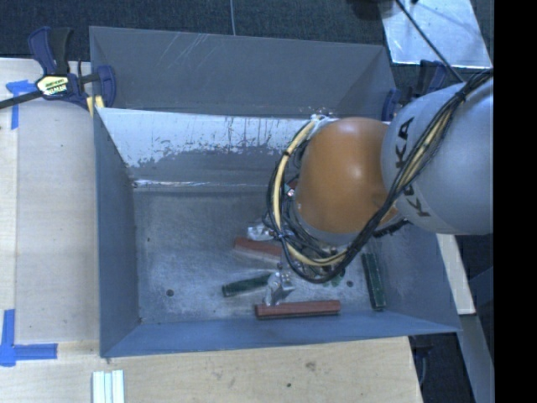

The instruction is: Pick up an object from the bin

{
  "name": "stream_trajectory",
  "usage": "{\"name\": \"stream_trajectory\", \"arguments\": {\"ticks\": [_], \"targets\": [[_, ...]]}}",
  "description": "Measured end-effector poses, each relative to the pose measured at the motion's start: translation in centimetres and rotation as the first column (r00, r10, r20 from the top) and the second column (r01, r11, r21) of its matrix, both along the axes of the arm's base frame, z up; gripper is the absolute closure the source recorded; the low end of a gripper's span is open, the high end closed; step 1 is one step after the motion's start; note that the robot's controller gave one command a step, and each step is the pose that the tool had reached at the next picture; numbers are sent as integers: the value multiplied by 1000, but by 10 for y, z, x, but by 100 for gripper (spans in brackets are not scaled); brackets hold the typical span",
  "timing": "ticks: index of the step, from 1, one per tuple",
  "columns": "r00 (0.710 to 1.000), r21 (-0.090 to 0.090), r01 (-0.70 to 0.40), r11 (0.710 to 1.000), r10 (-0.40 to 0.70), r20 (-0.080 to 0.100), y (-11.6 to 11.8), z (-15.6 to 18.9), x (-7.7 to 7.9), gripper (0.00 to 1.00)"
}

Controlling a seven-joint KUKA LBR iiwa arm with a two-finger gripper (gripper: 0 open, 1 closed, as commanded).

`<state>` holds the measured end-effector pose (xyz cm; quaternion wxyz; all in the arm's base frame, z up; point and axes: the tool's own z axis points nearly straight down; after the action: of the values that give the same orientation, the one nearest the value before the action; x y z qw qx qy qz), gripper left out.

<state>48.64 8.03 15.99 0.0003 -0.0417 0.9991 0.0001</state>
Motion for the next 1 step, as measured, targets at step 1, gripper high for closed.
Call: {"name": "stream_trajectory", "arguments": {"ticks": [1], "targets": [[1000, 3, -10, 1000, 10, 13, 5, -77, 12, 0]]}}
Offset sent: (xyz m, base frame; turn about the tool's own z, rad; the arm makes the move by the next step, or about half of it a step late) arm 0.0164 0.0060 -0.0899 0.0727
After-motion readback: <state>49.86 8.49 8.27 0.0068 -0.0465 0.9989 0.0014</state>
